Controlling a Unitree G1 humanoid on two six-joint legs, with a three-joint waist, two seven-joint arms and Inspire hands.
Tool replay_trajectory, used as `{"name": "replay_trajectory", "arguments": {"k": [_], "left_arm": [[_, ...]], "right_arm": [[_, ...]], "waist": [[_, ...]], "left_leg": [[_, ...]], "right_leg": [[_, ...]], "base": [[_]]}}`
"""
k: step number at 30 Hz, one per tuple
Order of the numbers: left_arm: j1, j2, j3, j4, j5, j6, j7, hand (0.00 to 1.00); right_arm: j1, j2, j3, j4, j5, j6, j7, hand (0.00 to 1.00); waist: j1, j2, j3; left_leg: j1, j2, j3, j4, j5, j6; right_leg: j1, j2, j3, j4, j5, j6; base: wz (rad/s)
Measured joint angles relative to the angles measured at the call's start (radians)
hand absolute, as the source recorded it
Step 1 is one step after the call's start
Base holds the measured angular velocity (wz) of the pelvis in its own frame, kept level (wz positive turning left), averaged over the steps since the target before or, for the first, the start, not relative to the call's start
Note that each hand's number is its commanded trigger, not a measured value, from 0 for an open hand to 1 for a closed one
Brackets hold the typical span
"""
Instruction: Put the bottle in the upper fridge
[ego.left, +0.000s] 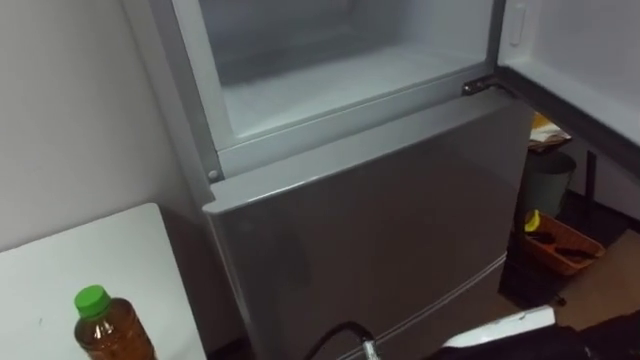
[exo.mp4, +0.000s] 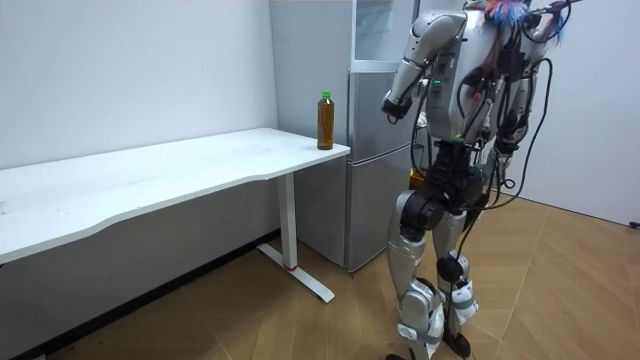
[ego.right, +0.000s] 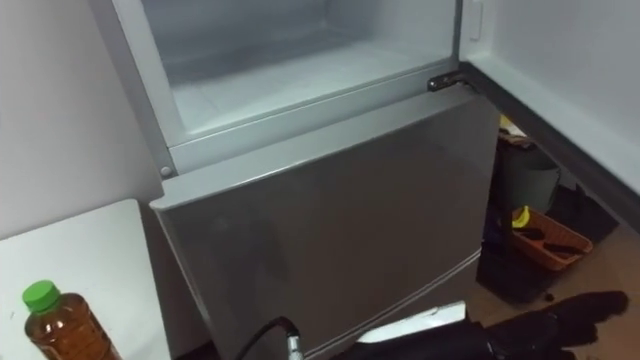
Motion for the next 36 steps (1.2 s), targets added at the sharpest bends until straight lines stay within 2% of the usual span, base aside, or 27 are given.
{"name": "replay_trajectory", "arguments": {"k": [3,5,7,11,13,15,18,21,24,26,28,30,31,32,34,35,36], "left_arm": [[0.013,0.012,0.019,-0.004,0.023,0.000,0.003,0.00],[0.049,0.022,0.024,-0.011,0.045,0.000,0.004,0.00],[0.107,0.035,0.024,-0.011,0.067,0.008,0.004,0.00],[0.155,0.059,0.033,-0.011,0.071,0.030,0.001,0.00],[0.198,0.066,0.058,-0.008,0.099,0.035,0.002,0.00],[0.238,0.071,0.084,-0.008,0.118,0.039,0.003,0.00],[0.313,0.076,0.105,0.007,0.140,0.043,0.025,0.00],[0.371,0.089,0.122,0.011,0.142,0.048,0.028,0.00],[0.435,0.109,0.178,0.033,0.149,0.053,0.029,0.00],[0.460,0.109,0.210,0.054,0.162,0.061,0.041,0.00],[0.505,0.106,0.256,0.098,0.165,0.057,0.065,0.00],[0.539,0.106,0.278,0.134,0.186,0.057,0.090,0.00],[0.564,0.119,0.292,0.171,0.194,0.048,0.105,0.00],[0.574,0.119,0.301,0.200,0.194,0.038,0.110,0.00],[0.599,0.117,0.328,0.340,0.206,0.026,0.134,0.00],[0.606,0.117,0.339,0.373,0.206,0.023,0.145,0.00],[0.624,0.117,0.365,0.443,0.205,0.008,0.162,0.00]], "right_arm": [[0.001,0.002,-0.001,0.000,-0.012,-0.006,-0.002,0.00],[0.002,0.003,0.001,0.001,-0.011,-0.005,-0.007,0.00],[0.003,0.004,0.002,0.001,-0.012,0.005,-0.007,0.00],[0.004,0.007,0.005,0.001,-0.014,0.007,-0.005,0.00],[0.006,0.008,0.005,-0.001,-0.030,0.008,-0.005,0.00],[0.012,0.010,0.003,-0.021,-0.054,0.012,-0.006,0.00],[0.013,0.025,0.002,-0.035,-0.093,0.015,-0.006,0.00],[0.015,0.040,0.001,-0.041,-0.115,0.016,-0.006,0.00],[0.014,0.043,0.001,-0.045,-0.141,0.016,-0.003,0.00],[0.018,0.040,-0.002,-0.045,-0.160,0.016,0.003,0.00],[0.039,0.040,-0.017,-0.073,-0.168,0.017,0.010,0.00],[0.047,0.040,-0.018,-0.091,-0.169,0.017,0.027,0.00],[0.050,0.041,-0.017,-0.097,-0.170,0.017,0.039,0.00],[0.051,0.041,-0.017,-0.097,-0.169,0.017,0.043,0.00],[0.066,0.041,-0.026,-0.097,-0.169,0.017,0.059,0.00],[0.071,0.041,-0.031,-0.099,-0.169,0.016,0.062,0.00],[0.081,0.040,-0.041,-0.100,-0.169,0.015,0.067,0.00]], "waist": [[0.023,-0.003,0.0000],[0.036,-0.003,-0.0002],[0.047,-0.005,-0.0008],[0.077,-0.010,-0.0019],[0.102,-0.012,-0.0030],[0.108,-0.017,-0.0040],[0.129,-0.035,-0.0105],[0.158,-0.042,-0.0090],[0.169,-0.042,-0.0090],[0.185,-0.043,-0.0085],[0.211,-0.048,-0.0094],[0.213,-0.053,-0.0107],[0.222,-0.057,-0.0106],[0.227,-0.059,-0.0114],[0.247,-0.071,-0.0127],[0.252,-0.074,-0.0124],[0.269,-0.075,-0.0150]], "left_leg": [[0.000,0.000,-0.005,0.000,0.000,0.000],[0.001,0.000,-0.007,0.002,0.000,0.000],[-0.002,-0.002,-0.029,0.004,0.000,0.000],[-0.017,-0.001,-0.053,0.018,0.001,-0.001],[-0.016,-0.001,-0.055,0.018,0.002,-0.003],[-0.017,-0.001,-0.058,0.018,0.003,-0.003],[-0.016,0.000,-0.058,0.018,0.005,-0.004],[-0.018,-0.001,-0.062,0.018,0.005,-0.004],[-0.030,-0.001,-0.074,0.024,0.005,-0.004],[-0.040,-0.001,-0.077,0.036,0.004,-0.004],[-0.035,-0.001,-0.077,0.033,0.005,-0.004],[-0.035,-0.001,-0.079,0.033,0.005,-0.004],[-0.035,-0.001,-0.082,0.032,0.005,-0.004],[-0.035,-0.002,-0.084,0.032,0.005,-0.004],[-0.033,-0.003,-0.095,0.034,0.005,-0.005],[-0.033,-0.003,-0.097,0.035,0.004,-0.005],[-0.034,-0.003,-0.100,0.037,0.004,-0.005]], "right_leg": [[0.007,0.000,-0.007,0.003,0.000,0.000],[0.011,-0.001,-0.010,0.002,0.000,0.000],[0.012,-0.001,-0.030,0.001,0.000,0.000],[0.011,-0.002,-0.053,0.000,0.000,-0.001],[0.011,-0.002,-0.054,0.001,0.001,-0.002],[0.012,-0.003,-0.059,0.002,0.001,-0.002],[0.014,-0.002,-0.059,0.001,0.002,-0.004],[0.016,-0.001,-0.062,0.003,0.003,-0.005],[0.014,-0.002,-0.077,0.001,0.003,-0.005],[0.012,-0.003,-0.081,0.000,0.003,-0.005],[0.015,-0.003,-0.083,0.002,0.000,-0.007],[0.017,-0.003,-0.085,0.002,-0.001,-0.007],[0.019,-0.003,-0.089,0.001,-0.001,-0.007],[0.020,-0.003,-0.092,0.001,-0.001,-0.007],[0.030,-0.005,-0.110,-0.002,-0.001,-0.007],[0.033,-0.005,-0.113,-0.005,-0.001,-0.007],[0.035,-0.004,-0.114,-0.012,-0.001,-0.008]], "base": [[0.07],[0.08],[0.24],[0.21],[0.00],[0.04],[0.00],[0.03],[0.12],[0.09],[0.00],[0.03],[0.05],[0.09],[0.16],[0.13],[0.05]]}}
